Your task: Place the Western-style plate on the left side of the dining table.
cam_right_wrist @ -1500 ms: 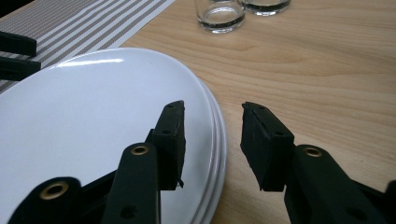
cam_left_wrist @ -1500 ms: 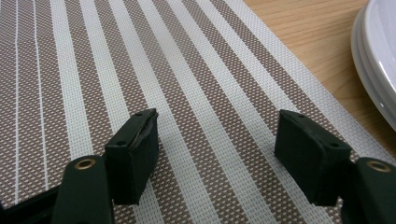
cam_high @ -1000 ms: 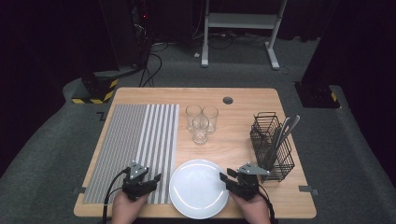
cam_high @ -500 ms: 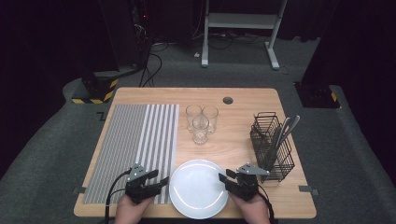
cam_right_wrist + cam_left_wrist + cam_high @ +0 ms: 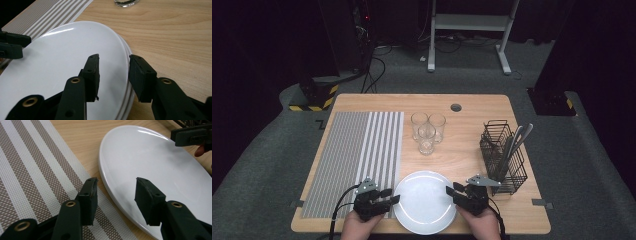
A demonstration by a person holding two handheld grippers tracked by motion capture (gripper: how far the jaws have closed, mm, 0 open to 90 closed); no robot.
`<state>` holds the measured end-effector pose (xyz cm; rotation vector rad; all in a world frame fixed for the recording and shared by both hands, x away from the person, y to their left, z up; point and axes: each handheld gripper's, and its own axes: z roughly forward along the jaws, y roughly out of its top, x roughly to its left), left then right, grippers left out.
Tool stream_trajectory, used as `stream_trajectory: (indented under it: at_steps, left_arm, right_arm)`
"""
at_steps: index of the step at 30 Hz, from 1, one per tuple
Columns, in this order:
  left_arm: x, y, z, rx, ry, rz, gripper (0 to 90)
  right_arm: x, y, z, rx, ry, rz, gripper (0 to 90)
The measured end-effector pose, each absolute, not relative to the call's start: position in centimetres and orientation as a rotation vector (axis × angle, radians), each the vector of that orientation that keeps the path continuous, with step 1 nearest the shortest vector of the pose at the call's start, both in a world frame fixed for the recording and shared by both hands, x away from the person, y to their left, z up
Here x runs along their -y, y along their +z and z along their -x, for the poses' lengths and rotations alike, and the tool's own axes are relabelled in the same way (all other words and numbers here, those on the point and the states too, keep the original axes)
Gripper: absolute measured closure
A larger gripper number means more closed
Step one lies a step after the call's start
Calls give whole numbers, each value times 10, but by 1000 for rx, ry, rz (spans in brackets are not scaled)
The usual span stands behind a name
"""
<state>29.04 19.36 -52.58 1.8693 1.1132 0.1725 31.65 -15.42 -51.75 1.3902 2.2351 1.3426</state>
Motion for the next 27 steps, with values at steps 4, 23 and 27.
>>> stream_trajectory:
  at_steps: [4, 23, 27]
  left_arm:
    - [-194, -527, -291, -1118, 140, -1864, 567]
    - [-194, -531, -293, -1140, 70, -1867, 641]
    - [-196, -530, -294, -1145, 64, -1861, 647]
  right_arm:
    - [157, -517, -318, -2236, 1361, -1430, 612]
    - [164, -519, -322, -2219, 1437, -1541, 659]
    - [165, -520, -323, -2214, 1451, -1546, 666]
